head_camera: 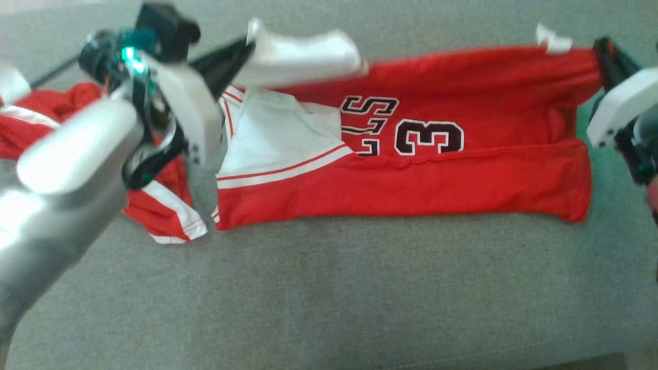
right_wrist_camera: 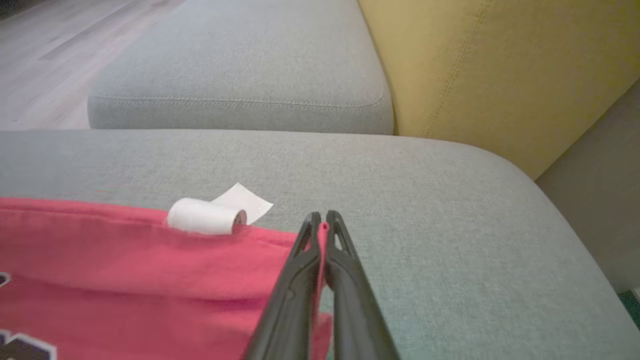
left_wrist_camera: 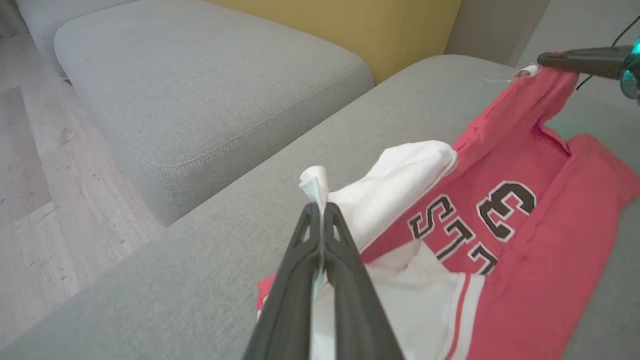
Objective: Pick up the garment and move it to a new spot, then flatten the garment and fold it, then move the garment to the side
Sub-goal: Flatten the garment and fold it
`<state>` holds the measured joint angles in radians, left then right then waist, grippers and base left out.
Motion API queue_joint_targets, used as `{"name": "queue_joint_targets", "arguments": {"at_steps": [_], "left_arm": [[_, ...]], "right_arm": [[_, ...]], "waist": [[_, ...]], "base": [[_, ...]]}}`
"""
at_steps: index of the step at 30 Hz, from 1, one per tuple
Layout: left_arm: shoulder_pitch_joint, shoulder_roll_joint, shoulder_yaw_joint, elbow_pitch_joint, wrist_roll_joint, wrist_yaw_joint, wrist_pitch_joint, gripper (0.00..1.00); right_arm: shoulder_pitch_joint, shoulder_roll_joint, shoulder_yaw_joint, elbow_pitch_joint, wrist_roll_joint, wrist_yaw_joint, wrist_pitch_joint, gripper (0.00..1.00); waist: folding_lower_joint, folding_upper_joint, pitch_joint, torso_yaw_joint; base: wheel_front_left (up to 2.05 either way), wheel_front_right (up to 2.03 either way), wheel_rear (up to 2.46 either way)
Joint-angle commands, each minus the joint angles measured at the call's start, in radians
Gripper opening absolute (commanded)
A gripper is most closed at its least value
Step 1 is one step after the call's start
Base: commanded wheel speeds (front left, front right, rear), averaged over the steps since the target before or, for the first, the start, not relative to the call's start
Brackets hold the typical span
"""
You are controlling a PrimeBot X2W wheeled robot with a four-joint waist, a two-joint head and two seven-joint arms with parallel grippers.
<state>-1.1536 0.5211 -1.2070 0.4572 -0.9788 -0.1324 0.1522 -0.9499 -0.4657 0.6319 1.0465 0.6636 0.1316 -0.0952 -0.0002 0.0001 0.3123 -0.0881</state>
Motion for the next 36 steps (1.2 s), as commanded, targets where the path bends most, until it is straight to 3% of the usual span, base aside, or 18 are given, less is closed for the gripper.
{"name": "queue_joint_targets", "arguments": {"at_steps": [1, 10, 17, 27, 36], "left_arm": [[-0.02, 0.061, 0.026, -0.041, -0.003, 0.002, 0.004, 0.0], [0.07, 0.139, -0.028, -0.161, -0.019, 0.002, 0.066, 0.0], [0.124, 0.179, -0.059, -0.223, 0.044, 0.002, 0.129, 0.0], [0.198, 0.172, -0.069, -0.233, 0.075, 0.002, 0.174, 0.0], [0.236, 0.139, -0.071, -0.202, 0.089, 0.002, 0.175, 0.0]], "right_arm": [[0.041, -0.041, 0.025, -0.05, 0.028, -0.001, 0.019, 0.0], [0.172, -0.127, 0.121, -0.204, 0.125, -0.001, 0.181, 0.0], [0.247, -0.213, 0.165, -0.341, 0.207, -0.001, 0.299, 0.0], [0.306, -0.299, 0.193, -0.479, 0.271, -0.001, 0.45, 0.0], [0.354, -0.33, 0.179, -0.528, 0.285, -0.001, 0.538, 0.0]], "waist": [[0.0002, -0.0001, -0.034, 0.013], [0.0002, -0.0001, -0.1, 0.023], [0.0002, -0.0001, -0.126, 0.025], [0.0002, -0.0001, -0.146, 0.018], [0.0002, -0.0001, -0.119, 0.012]], "base": [[0.0, 0.0, 0.0], [0.0, 0.0, 0.0], [0.0, 0.0, 0.0], [0.0, 0.0, 0.0], [0.0, 0.0, 0.0]]}}
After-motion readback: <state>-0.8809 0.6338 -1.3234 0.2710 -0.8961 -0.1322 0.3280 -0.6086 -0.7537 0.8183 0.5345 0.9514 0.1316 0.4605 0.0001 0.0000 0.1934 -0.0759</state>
